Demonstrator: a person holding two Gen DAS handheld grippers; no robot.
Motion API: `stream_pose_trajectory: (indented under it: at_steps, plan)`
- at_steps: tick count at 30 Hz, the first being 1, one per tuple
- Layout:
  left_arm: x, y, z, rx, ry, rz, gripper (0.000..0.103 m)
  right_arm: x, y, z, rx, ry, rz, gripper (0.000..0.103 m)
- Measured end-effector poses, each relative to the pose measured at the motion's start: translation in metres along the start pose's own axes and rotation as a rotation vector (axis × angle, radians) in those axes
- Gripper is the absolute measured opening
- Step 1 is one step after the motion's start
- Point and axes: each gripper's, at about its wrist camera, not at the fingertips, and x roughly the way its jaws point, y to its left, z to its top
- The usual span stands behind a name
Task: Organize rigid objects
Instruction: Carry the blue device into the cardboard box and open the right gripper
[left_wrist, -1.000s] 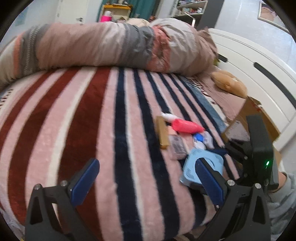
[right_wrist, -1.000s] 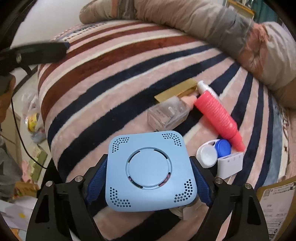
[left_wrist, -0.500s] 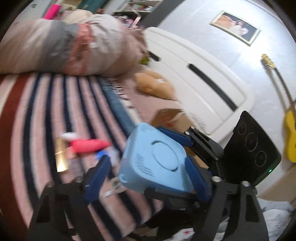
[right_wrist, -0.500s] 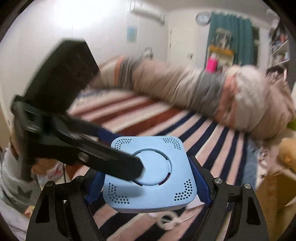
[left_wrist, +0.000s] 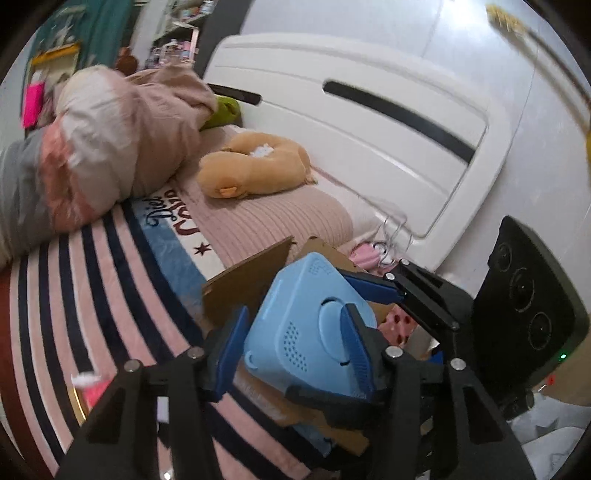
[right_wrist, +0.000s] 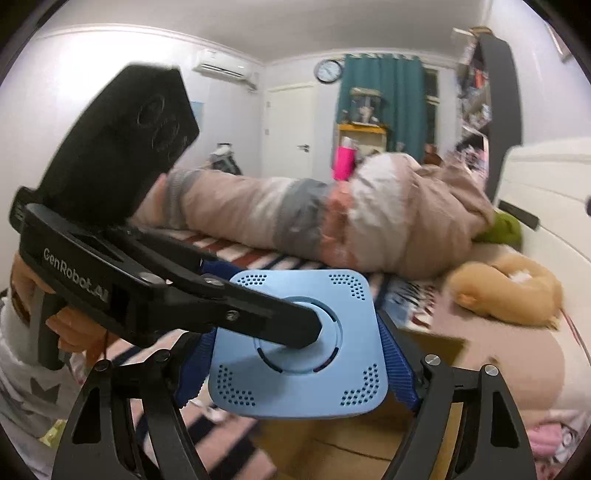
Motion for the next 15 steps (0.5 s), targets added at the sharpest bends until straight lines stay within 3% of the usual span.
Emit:
stream_pose_trajectory:
  at_steps: [6,15]
  plan:
    - [0.055,-0.022,0.009,0.083,0.132,0.022,0.044,0.000,-0.047,-0.024,0.143,0.132,-0.016,0.077]
    - [0.093,-0.015,0.002,0.078,0.247,0.019,0.045,0.026,-0.063,-0.042,0.182,0.341,-0.007,0.077]
